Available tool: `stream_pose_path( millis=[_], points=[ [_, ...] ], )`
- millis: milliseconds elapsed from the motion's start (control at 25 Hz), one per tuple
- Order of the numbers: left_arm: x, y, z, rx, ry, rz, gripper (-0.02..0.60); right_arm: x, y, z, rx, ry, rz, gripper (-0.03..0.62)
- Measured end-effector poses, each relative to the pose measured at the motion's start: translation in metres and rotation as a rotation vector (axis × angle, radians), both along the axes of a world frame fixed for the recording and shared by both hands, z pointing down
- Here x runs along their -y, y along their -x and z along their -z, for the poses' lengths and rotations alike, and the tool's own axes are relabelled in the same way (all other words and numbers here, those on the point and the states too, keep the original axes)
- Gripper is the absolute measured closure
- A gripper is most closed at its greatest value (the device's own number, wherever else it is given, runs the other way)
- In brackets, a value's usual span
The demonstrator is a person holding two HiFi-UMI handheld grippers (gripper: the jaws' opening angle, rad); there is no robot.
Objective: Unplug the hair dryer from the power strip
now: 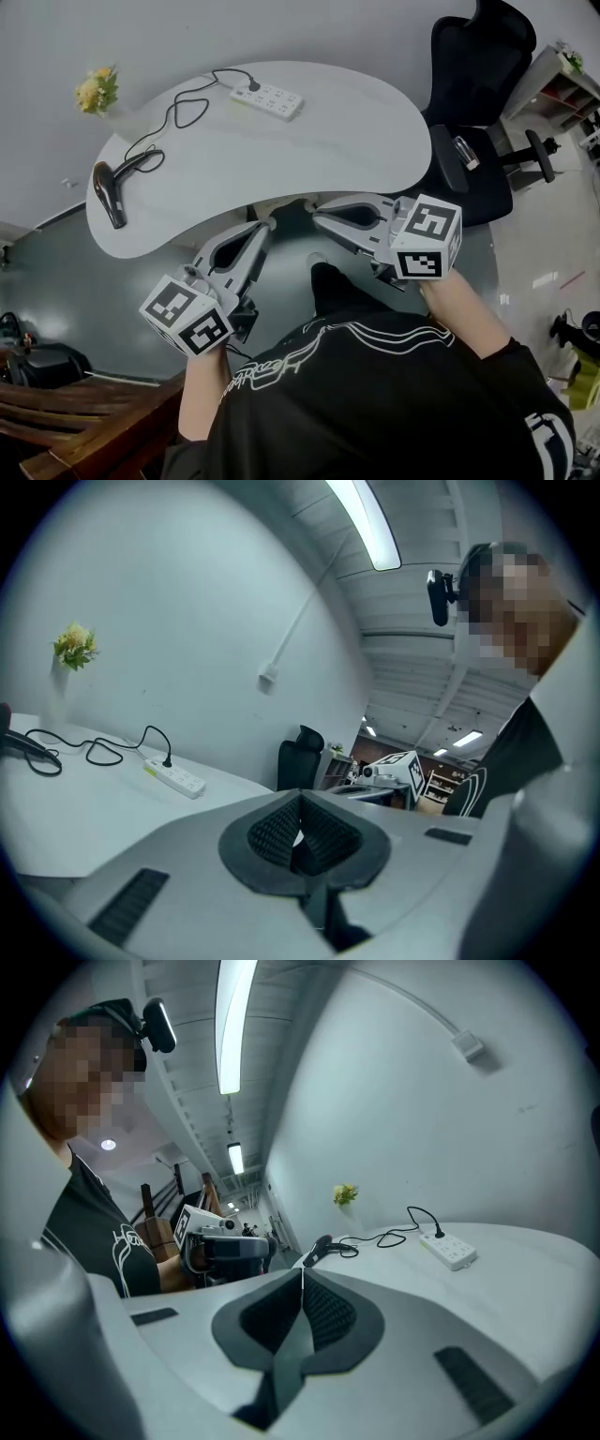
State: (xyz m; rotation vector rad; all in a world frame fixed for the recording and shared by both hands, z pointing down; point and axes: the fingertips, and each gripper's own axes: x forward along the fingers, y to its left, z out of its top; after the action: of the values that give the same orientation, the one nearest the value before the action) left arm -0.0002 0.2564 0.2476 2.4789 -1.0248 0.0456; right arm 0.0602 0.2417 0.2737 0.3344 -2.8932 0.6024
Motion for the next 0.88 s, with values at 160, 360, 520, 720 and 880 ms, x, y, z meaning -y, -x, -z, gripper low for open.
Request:
stream_pose_path(
  millis=[160, 360, 520, 720, 880],
  points=[
    [0.041, 0.009, -0.012, 0.034, 0.02, 0.027, 0.58, 0.041, 0.006, -0.008, 0.014, 0.023, -0.004, 0.597],
    [0.115, 0.024, -0.023, 0.082, 0.028, 0.07, 0.58, 0.112, 0.016, -0.016, 0.016, 0.033, -0.009, 0.597],
    [0.173, 0.03, -0.028, 0.129, 0.033, 0.072, 0.58, 0.17, 0.02, -0.015, 0.035, 0.039, -0.025, 0.597],
    [0.225, 0.043, -0.034, 0.164, 0.048, 0.094, 0.58, 0.224, 0.023, -0.013, 0.017, 0.018, -0.029, 0.597],
    [0.251, 0.055, -0.041, 0.203, 0.046, 0.105, 0.58, 0.251, 0.024, -0.016, -0.029, -0.012, -0.031, 0.597]
  ],
)
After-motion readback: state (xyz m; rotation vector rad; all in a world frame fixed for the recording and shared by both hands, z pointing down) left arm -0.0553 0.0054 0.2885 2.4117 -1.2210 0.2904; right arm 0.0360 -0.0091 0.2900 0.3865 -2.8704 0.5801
